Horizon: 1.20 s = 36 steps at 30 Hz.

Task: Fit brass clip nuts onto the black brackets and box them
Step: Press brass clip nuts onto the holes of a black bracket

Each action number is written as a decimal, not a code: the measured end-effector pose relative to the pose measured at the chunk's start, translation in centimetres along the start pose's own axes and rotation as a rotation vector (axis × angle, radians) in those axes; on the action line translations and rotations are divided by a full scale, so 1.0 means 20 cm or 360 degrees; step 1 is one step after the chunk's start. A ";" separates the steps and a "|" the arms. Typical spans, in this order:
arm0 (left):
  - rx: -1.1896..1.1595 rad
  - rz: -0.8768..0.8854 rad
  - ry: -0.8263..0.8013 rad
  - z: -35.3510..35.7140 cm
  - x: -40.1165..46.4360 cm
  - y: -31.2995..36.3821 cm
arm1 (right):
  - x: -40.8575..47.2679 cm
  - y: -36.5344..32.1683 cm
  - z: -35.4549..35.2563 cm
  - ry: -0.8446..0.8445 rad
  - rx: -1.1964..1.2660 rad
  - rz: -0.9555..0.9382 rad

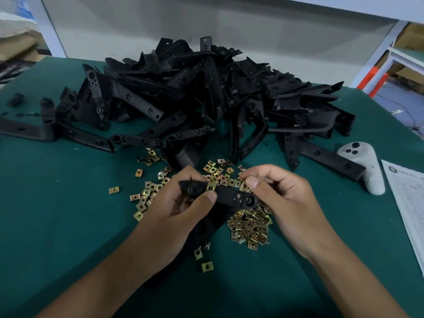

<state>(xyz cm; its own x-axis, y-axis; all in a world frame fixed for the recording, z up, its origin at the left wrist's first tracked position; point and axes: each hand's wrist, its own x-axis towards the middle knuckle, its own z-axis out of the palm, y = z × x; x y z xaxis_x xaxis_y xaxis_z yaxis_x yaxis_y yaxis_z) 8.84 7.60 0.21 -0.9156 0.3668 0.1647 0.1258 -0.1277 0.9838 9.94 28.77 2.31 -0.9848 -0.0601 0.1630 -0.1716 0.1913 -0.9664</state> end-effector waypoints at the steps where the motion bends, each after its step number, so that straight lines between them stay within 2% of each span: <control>1: 0.0007 -0.0001 -0.0001 0.00 0.00 0.00 | 0.00 0.00 0.00 -0.0006 -0.0003 0.0000; 26: 0.0057 0.0029 0.0002 0.02 -0.01 0.02 | 0.00 -0.01 -0.01 -0.0101 -0.0104 -0.0013; 31: 0.0064 0.0024 0.0010 0.02 0.00 0.02 | 0.00 0.01 -0.01 -0.0120 -0.0042 0.0061; 36: 0.0038 -0.0022 0.0036 0.01 0.01 0.01 | -0.01 0.01 -0.01 -0.0107 0.0003 -0.0019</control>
<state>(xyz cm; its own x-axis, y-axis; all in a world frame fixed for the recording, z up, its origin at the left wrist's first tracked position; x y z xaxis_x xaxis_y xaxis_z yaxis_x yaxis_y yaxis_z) 8.86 7.86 0.37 -0.9257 0.3475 0.1496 0.1219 -0.1004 0.9875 10.07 29.11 2.08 -0.9786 -0.1282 0.1611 -0.1835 0.1882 -0.9648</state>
